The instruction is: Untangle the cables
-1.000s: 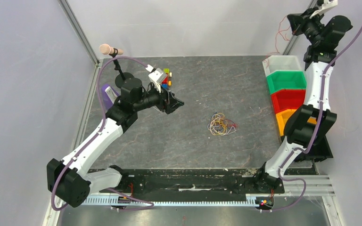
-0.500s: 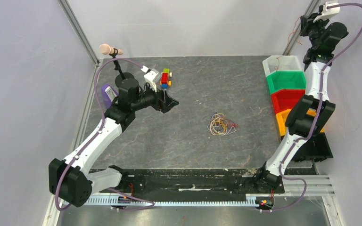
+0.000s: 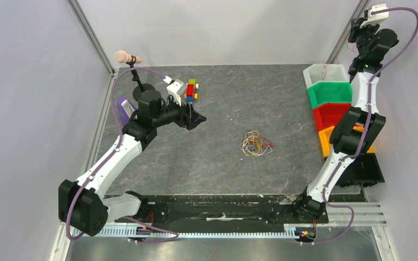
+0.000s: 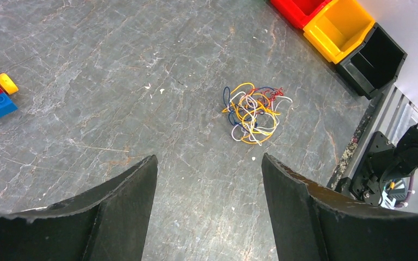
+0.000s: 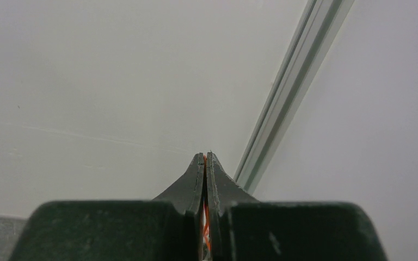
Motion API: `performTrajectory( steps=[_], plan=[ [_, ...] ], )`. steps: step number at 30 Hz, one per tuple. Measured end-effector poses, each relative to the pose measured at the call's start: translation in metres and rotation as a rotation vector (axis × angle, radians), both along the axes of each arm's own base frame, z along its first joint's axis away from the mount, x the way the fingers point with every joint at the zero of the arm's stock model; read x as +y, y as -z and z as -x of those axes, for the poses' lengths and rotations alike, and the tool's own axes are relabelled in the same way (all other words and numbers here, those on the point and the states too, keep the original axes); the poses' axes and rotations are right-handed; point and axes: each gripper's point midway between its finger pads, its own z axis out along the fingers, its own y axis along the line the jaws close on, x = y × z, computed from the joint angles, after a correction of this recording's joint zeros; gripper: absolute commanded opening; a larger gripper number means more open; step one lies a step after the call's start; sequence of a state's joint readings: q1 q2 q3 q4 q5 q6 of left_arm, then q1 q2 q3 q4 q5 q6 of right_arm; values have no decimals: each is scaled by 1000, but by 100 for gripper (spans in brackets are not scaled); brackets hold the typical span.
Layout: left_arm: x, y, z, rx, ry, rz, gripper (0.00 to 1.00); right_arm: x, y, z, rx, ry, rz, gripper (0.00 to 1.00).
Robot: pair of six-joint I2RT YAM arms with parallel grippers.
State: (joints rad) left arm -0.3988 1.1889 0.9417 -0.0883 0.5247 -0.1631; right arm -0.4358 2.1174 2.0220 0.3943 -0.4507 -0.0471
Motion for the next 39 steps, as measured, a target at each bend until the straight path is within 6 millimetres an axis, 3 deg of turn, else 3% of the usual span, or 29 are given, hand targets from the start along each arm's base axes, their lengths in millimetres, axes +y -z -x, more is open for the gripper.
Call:
performTrajectory(
  steps=[9, 15, 27, 29, 33, 34, 39],
  plan=[
    [2, 10, 1, 25, -6, -7, 77, -13, 83, -20, 131, 17, 10, 0],
    [3, 17, -2, 44, -11, -15, 77, -13, 145, -23, 245, 7, -71, 0],
    [4, 30, -4, 77, -17, -27, 77, -27, 215, -30, 356, 63, -86, 0],
    [5, 30, -4, 79, -19, -28, 77, -30, 228, -30, 382, 74, -80, 10],
    [5, 31, -4, 81, -19, -29, 77, -35, 246, -27, 431, 100, -66, 48],
    [5, 31, -4, 81, -19, -29, 77, -36, 249, -27, 440, 103, -65, 54],
    [5, 31, -4, 90, -22, -23, 77, -37, 254, -23, 463, 111, -55, 64]
  ],
)
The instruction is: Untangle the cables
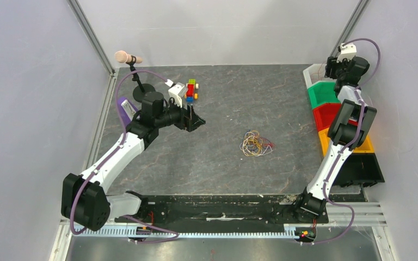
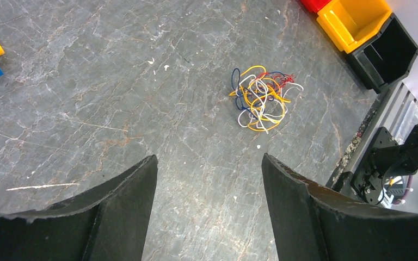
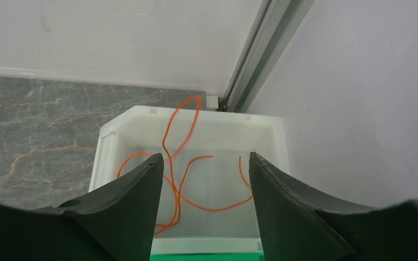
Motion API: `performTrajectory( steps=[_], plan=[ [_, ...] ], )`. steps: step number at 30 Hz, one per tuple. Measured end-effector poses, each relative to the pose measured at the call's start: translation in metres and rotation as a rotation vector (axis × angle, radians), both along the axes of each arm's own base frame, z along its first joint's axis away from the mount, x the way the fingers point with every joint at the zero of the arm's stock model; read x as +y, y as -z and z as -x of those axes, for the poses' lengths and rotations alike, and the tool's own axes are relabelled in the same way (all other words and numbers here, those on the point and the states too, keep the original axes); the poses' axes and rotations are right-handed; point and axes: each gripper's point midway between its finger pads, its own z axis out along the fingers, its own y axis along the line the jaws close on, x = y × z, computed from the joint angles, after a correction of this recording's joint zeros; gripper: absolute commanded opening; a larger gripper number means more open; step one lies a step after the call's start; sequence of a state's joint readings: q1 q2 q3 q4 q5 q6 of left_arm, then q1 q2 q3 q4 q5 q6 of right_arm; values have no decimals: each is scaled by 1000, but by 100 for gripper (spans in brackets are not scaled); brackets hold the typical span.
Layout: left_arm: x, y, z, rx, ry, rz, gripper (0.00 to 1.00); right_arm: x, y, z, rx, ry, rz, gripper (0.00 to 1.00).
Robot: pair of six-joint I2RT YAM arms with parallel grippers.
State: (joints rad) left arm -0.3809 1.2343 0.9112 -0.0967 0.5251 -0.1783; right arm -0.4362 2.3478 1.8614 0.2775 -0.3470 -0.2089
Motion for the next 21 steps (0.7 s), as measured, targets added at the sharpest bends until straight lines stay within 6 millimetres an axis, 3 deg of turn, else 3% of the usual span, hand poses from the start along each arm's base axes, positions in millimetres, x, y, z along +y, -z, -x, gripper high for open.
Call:
performTrajectory(
  steps=[4, 7, 12, 17, 21],
  plan=[
    [0, 0, 1, 14, -5, 7, 77, 5, -4, 9, 21, -1, -23, 65],
    [0, 0, 1, 19, -7, 8, 77, 6, -27, 14, 2, -9, -7, 59],
    [0, 0, 2, 23, -9, 12, 77, 11, -64, 20, -37, -39, 29, 64],
    [1, 1, 4, 27, -11, 15, 77, 25, -67, 21, -40, -96, -34, 66],
    [1, 2, 5, 34, -13, 17, 77, 33, -64, 18, -35, -101, -110, 62]
  ],
)
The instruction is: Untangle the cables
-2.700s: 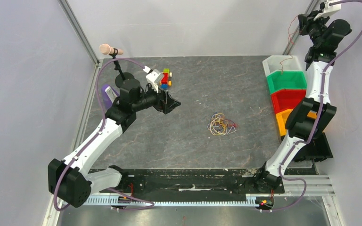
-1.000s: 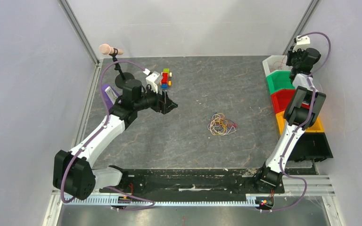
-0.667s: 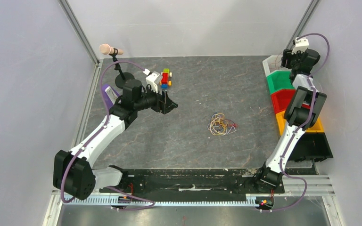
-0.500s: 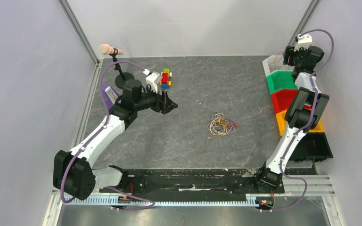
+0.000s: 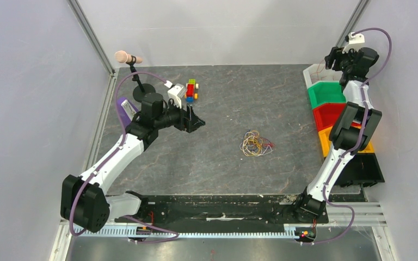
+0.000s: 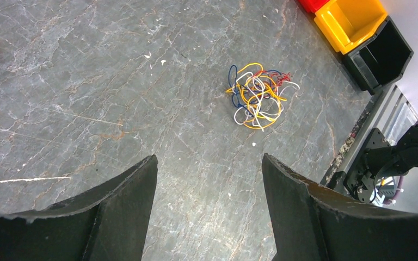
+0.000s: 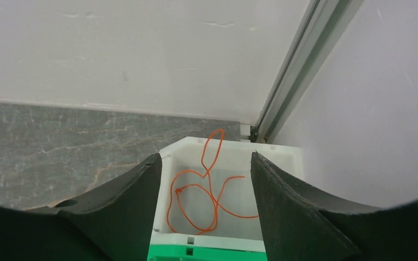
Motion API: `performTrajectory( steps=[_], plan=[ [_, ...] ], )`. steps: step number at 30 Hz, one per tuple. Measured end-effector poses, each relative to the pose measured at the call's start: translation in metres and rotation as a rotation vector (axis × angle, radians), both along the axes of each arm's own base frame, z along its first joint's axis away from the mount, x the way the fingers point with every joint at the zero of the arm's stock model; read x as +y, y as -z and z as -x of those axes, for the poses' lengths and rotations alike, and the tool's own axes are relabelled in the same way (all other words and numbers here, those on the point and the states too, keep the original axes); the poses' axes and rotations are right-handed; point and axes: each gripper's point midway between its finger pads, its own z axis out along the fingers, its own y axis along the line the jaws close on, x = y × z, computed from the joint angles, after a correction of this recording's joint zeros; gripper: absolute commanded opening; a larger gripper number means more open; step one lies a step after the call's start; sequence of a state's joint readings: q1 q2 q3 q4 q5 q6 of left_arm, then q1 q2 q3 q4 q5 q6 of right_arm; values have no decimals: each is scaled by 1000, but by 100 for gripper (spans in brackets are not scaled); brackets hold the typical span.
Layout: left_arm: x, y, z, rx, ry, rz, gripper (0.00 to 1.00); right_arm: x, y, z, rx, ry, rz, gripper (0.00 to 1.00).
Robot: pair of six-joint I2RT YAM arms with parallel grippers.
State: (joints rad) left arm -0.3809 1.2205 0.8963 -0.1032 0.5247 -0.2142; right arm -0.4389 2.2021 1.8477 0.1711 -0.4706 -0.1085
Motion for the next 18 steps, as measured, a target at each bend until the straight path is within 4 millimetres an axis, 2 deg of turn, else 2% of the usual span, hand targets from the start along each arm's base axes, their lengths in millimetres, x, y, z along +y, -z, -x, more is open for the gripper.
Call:
performTrajectory(
  steps=[2, 5, 9, 14, 18],
  plan=[
    [0, 0, 0, 2, -1, 2, 77, 1, 1, -4, -5, 3, -26, 58],
    [0, 0, 0, 4, -2, 3, 77, 2, 11, -11, -6, 11, -56, 56],
    [0, 0, 0, 5, -2, 3, 77, 1, 38, -20, 16, 32, -98, 55],
    [0, 1, 0, 6, -4, 1, 77, -3, 74, -28, 48, 76, -149, 36],
    [1, 2, -1, 9, -9, -1, 77, -10, 91, -31, 64, 123, -134, 9]
  ],
)
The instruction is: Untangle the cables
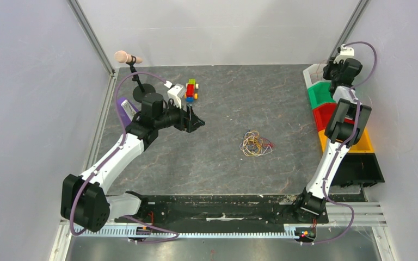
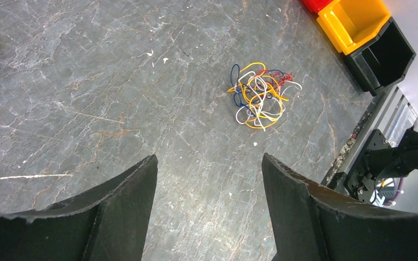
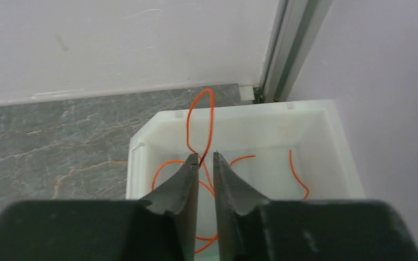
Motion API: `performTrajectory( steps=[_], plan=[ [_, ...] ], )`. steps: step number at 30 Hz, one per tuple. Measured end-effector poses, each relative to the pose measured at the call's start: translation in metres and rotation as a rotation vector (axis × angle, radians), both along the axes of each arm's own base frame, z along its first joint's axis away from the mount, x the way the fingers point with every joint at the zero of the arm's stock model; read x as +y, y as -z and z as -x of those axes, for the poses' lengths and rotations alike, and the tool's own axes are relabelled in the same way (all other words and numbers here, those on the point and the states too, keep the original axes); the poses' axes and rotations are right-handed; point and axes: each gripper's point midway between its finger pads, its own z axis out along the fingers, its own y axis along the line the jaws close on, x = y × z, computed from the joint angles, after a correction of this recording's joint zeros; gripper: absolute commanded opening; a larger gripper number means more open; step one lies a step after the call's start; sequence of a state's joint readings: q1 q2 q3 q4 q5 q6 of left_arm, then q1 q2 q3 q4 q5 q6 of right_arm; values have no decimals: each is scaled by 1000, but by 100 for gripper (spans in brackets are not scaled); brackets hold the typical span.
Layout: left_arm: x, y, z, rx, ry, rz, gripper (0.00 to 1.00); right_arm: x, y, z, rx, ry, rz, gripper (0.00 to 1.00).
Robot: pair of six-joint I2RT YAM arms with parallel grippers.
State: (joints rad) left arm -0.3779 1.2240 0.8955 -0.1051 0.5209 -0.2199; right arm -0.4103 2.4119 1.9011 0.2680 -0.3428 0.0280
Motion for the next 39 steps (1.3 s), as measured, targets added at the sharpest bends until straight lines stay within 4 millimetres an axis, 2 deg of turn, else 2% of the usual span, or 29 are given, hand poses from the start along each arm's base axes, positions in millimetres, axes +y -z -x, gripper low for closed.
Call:
performTrajectory(
  steps=[1, 2, 10, 16, 19, 22, 26, 29, 32, 34, 37, 39],
  plan=[
    [0, 1, -1, 1, -2, -1, 77, -3, 2, 0, 2, 12, 12, 2],
    [1, 2, -1, 4, -4, -3, 77, -6, 4, 0, 7, 25, 31, 0],
    [2, 12, -4, 32, -18, -21, 77, -34, 13, 8, 76, 102, 221, 0],
    [3, 14, -4, 40, -23, -26, 77, -45, 26, 18, 188, 93, 417, 0],
    [3, 16, -4, 46, -23, -28, 77, -44, 25, 18, 211, 85, 497, 10],
    [3, 16, -4, 47, -23, -29, 77, -41, 24, 16, 219, 77, 539, 29],
    [4, 17, -3, 51, -26, -33, 77, -37, 18, 12, 205, 77, 573, 46],
    [5, 17, -4, 49, -31, -35, 77, -37, 11, 16, 206, 84, 568, 63],
    [6, 17, -5, 47, -37, -37, 78, -35, -5, 29, 210, 71, 542, 78],
    [6, 16, -5, 44, -41, -38, 78, -27, -28, 40, 201, 44, 526, 84],
    [7, 14, -5, 46, -46, -43, 78, -10, -78, 63, 176, -15, 507, 89],
    [8, 11, -4, 48, -44, -49, 78, 10, -117, 84, 160, -80, 499, 89]
  ],
)
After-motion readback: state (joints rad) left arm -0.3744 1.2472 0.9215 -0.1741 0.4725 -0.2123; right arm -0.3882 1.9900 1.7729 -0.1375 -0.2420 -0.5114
